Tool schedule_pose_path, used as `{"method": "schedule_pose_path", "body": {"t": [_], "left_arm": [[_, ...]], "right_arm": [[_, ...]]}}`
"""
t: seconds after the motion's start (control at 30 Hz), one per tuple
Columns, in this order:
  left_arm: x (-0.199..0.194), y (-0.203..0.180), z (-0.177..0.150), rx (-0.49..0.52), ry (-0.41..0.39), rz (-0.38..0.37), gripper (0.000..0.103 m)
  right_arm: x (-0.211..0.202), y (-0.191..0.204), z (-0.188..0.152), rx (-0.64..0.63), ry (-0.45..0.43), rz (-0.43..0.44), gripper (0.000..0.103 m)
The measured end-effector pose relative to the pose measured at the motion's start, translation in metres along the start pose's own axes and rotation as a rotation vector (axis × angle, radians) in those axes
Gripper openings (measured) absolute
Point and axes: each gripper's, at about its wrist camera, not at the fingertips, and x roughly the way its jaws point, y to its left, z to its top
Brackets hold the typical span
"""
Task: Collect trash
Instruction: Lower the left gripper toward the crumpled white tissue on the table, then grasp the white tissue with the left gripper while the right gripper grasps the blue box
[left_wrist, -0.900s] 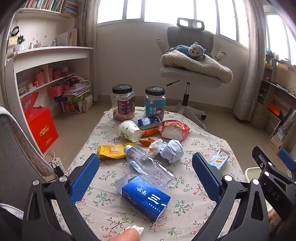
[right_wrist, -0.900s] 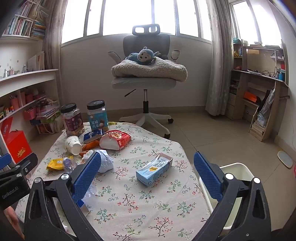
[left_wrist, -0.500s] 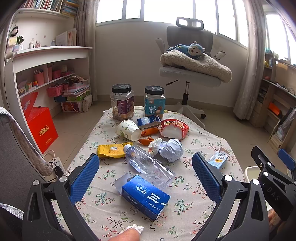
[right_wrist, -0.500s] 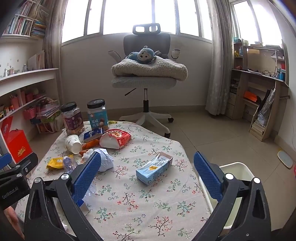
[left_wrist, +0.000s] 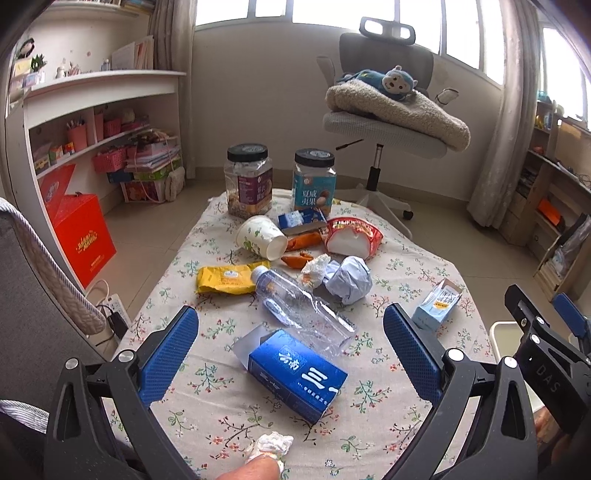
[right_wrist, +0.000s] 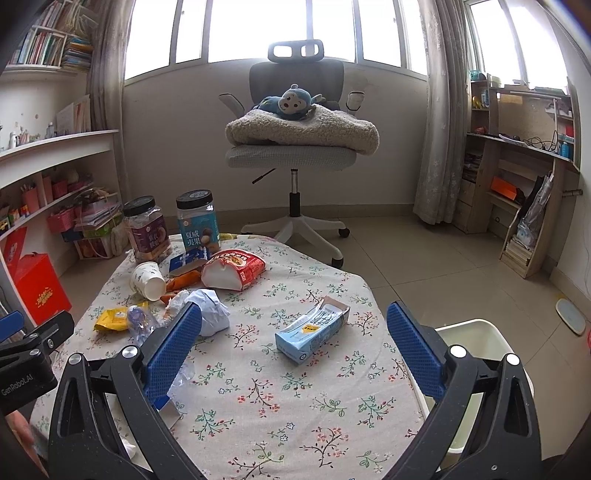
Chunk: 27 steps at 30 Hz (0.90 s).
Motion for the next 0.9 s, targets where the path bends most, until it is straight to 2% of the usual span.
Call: {"method": "schedule_pose_path", "body": {"t": [0.23, 0.37, 0.47, 0.63, 0.83, 0.9], "left_arm": [[0.040, 0.033, -0.010, -0.071, 0.301, -0.029, 0.097], [0.058, 0.043, -0.030, -0.089, 0.451, -0.022, 0.097], [0.068, 0.045, -0.047, -0.087, 0.568, -0.046, 0.097], [0.076, 0.039, -0.066, -0.027, 0.680, -0.036, 0.097], [0.087, 0.037, -0.088, -0.003, 0.788, -0.042, 0.097], [0.092, 0.037, -0.094, 0.004, 0.812, -0.055, 0.091]], "right_arm": [[0.020, 0.008, -0.007, -0.021, 0.124, 0.017, 0.096], [0.039, 0.012, -0.015, -0.027, 0.207, 0.019, 0.096], [0.049, 0.016, -0.020, -0.040, 0.264, 0.015, 0.096], [0.064, 0.020, -0.028, -0.146, 0.334, -0.047, 0.096], [0.074, 0.020, -0.033, -0.169, 0.397, -0.051, 0.096], [0.077, 0.022, -0.035, -0.156, 0.416, -0.027, 0.096]]}}
